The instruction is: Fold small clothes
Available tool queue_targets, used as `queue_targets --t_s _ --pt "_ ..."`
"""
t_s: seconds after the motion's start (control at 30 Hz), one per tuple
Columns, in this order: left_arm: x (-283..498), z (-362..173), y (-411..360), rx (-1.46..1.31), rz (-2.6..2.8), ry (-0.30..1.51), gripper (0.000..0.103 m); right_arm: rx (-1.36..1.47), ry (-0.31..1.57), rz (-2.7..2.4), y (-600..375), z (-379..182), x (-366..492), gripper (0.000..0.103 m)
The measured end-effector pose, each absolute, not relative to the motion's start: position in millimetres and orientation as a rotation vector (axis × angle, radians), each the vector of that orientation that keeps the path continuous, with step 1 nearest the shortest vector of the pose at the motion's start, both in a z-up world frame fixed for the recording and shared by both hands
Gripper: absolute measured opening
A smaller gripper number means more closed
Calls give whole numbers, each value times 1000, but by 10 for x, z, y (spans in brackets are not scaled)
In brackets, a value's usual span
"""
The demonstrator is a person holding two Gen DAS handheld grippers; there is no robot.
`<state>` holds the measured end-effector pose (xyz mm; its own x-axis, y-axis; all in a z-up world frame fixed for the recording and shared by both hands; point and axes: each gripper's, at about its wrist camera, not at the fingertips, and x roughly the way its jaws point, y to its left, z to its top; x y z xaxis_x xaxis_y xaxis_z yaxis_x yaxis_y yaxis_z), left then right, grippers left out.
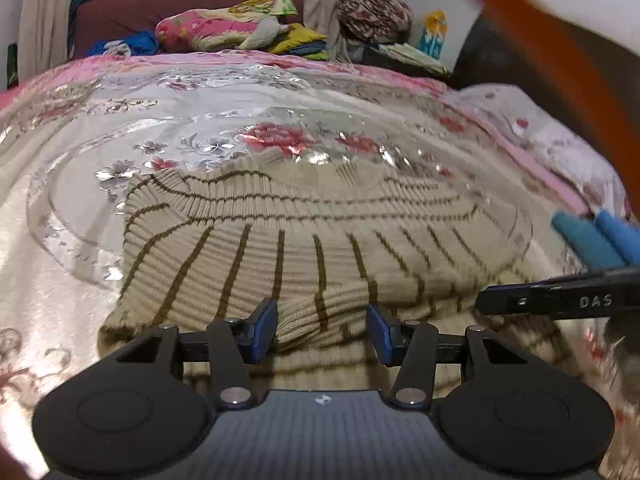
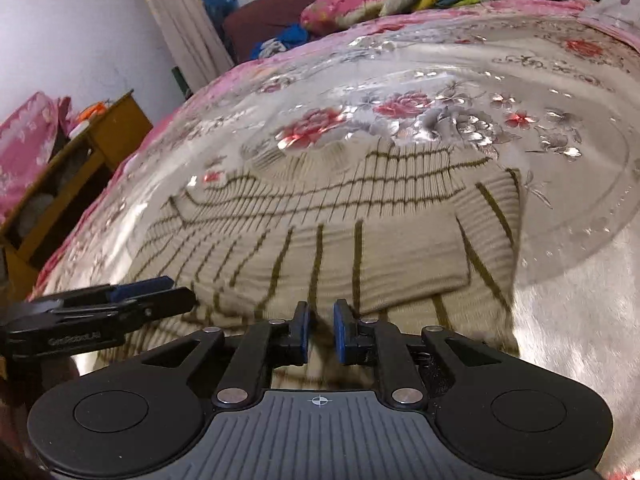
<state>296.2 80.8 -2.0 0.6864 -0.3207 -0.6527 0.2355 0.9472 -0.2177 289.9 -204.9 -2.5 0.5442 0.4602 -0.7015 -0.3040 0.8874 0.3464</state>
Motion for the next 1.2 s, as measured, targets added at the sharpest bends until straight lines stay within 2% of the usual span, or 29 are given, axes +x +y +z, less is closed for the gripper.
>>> queue_targets --t_s 0.13,0.27,0.5,0.67,0.8,1.2 --pt "2825 44 843 -139 -314 747 53 143 918 443 -2099 -27 2725 18" --pt "2746 150 893 -191 -313 718 53 194 866 440 -2110 109 2646 18" --pt "2984 221 893 -282 -306 684 53 208 809 479 -1774 230 2837 18" --pt "3105 58 790 -195 -261 735 54 149 848 508 -1514 109 2972 18" --pt "2974 -29 793 -155 -281 736 55 61 842 539 -1476 1 2825 18" --pt "2350 133 1007 -219 -266 757 54 82 887 530 -1695 143 2357 22"
